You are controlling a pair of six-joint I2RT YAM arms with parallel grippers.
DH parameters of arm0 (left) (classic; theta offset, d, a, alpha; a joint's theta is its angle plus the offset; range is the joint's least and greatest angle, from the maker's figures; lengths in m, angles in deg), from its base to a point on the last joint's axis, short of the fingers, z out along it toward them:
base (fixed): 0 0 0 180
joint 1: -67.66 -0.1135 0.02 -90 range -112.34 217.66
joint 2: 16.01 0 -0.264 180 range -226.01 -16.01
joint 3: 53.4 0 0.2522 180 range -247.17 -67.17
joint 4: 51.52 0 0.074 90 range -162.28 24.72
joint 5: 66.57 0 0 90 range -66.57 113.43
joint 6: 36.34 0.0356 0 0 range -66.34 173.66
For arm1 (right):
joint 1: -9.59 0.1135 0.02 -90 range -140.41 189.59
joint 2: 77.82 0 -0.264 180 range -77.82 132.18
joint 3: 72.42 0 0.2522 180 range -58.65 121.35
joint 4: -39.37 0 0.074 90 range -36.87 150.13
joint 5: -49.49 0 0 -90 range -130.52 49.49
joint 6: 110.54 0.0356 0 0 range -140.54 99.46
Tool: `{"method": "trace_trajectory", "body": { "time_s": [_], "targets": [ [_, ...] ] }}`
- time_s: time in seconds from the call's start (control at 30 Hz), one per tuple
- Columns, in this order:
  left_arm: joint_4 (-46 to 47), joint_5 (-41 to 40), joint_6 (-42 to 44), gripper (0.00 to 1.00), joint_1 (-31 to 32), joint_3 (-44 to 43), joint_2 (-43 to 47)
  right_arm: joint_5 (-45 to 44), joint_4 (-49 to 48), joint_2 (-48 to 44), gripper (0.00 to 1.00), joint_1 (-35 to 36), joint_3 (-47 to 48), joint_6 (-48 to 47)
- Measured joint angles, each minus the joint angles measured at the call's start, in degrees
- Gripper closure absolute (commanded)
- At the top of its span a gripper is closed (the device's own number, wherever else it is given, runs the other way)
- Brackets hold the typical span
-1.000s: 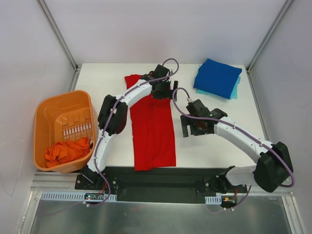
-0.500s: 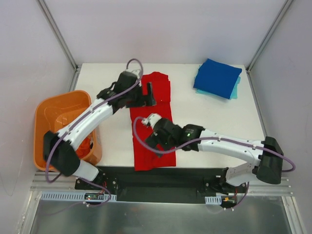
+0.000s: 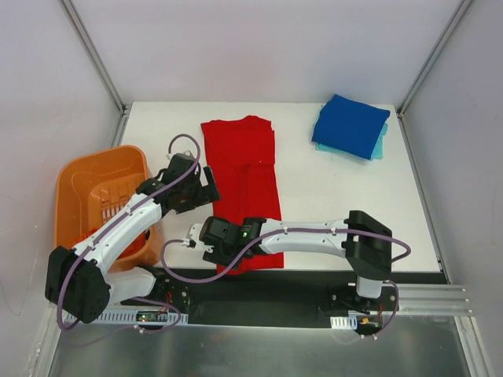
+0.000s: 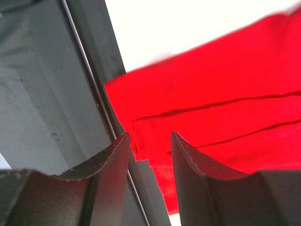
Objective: Fold and stack the t-shirts
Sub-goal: Fold the tshirt
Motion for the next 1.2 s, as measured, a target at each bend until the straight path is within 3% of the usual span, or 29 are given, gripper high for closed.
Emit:
{"method": "trace_trajectory", "body": {
  "time_s": [0.83, 1.07, 1.2],
  "targets": [
    [0.98, -0.83, -0.22, 0.01, -1.55, -2.4, -14.82, 0.42, 1.64, 7.78, 0.71, -0.76, 0.0, 0.15],
    [1.03, -0.79, -0.02, 0.01, -1.55, -3.3, -16.81, 0.31, 1.53, 7.98, 0.84, -0.76, 0.04, 1.25],
    [1.03, -0.79, 0.0, 0.0, -1.55, -3.32, -17.03, -0.57, 0.7, 6.69, 0.86, -0.81, -0.74, 3.39]
  ]
}}
